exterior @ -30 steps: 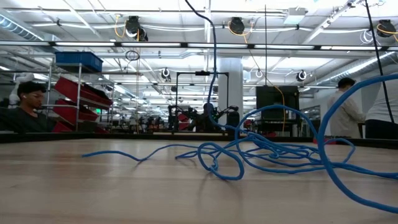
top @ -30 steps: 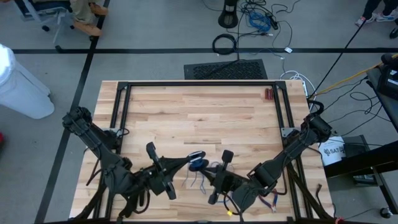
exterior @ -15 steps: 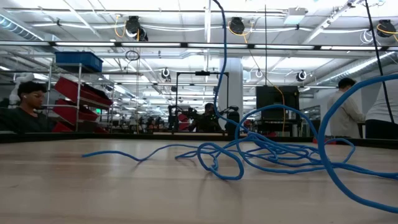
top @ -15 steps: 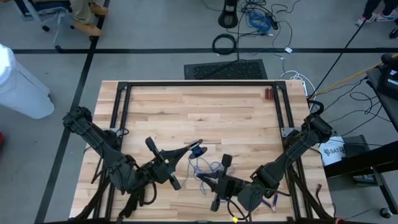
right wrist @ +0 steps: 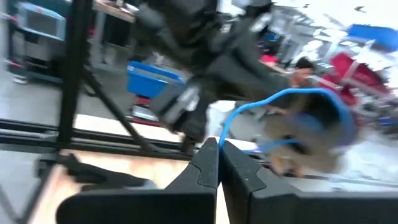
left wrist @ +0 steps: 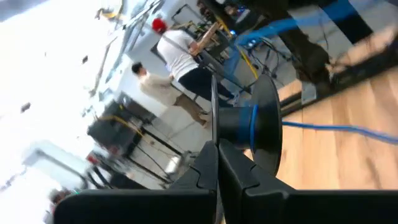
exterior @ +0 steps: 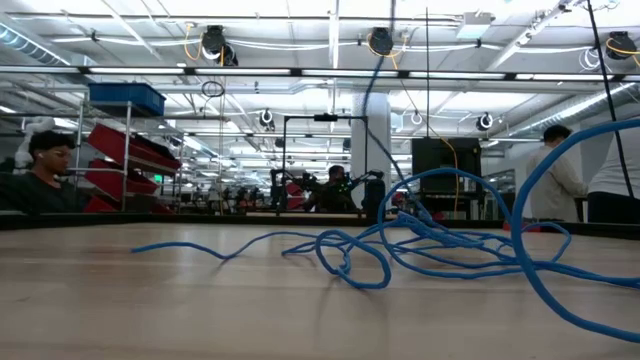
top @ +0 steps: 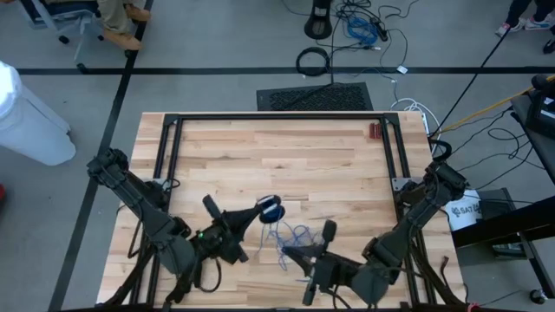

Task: Coil cords
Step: Uncoil the blue wire from the black spool

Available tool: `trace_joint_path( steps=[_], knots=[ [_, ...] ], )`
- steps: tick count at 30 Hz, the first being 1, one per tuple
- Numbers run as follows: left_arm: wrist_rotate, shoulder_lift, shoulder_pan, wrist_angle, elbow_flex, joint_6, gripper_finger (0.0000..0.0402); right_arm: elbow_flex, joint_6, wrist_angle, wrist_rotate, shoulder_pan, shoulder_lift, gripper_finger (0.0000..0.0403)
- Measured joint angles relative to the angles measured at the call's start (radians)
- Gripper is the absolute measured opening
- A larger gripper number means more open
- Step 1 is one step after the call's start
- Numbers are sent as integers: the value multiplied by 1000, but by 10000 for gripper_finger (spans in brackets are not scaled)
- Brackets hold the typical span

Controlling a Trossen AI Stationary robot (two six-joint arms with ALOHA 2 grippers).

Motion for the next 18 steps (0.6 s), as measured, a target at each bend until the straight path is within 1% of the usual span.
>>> trace_joint_path(
  steps=[4, 6, 8, 13, 18],
  knots=[
    [0, 0, -58, -27, 0, 107, 2, 2, -97, -30, 173, 38, -2, 0],
    [0, 0, -85, -6, 0, 147, 1, 2, -126, -76, 279, 50, -3, 0],
    [0, 0, -110, 23, 0, 183, 1, 2, -119, -151, 347, 53, -3, 0],
    [0, 0, -155, 120, 0, 271, 1, 2, 2, -322, 350, 41, -3, 0],
    [2, 0, -179, 154, 0, 308, 1, 2, 148, -512, 343, 10, -3, 0]
  ],
)
